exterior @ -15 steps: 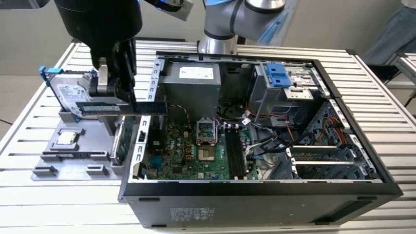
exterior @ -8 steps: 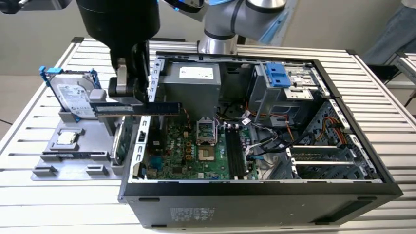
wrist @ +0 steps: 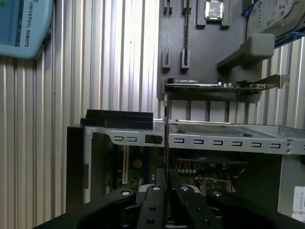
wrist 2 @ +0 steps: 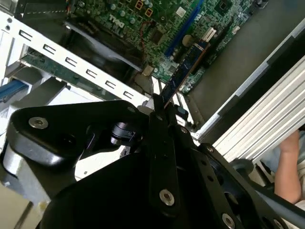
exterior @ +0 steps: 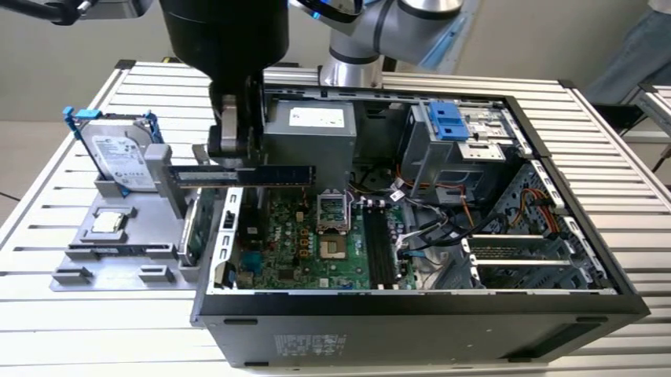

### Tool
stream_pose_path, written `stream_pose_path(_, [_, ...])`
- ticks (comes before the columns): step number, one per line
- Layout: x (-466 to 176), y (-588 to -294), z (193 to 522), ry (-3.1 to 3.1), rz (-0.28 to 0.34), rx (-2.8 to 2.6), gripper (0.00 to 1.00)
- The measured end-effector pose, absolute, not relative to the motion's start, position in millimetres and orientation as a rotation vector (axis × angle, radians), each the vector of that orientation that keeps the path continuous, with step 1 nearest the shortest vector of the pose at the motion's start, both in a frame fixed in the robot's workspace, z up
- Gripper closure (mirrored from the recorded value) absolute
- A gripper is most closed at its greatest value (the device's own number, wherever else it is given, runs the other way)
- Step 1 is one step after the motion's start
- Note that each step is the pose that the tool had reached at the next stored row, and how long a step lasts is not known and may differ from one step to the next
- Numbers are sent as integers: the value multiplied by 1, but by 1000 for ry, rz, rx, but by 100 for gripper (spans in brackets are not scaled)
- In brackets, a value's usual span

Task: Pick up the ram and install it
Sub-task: 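Pick up the ram and move it above insertion slot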

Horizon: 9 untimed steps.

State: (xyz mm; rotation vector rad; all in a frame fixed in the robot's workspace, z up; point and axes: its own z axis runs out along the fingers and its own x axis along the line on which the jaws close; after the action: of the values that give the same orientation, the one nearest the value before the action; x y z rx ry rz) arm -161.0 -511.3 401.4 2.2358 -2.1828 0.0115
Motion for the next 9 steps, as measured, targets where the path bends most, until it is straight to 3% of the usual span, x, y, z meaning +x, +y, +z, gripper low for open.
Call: stream_pose_path(9, [-136,-512,401,-2183,11,2235,100])
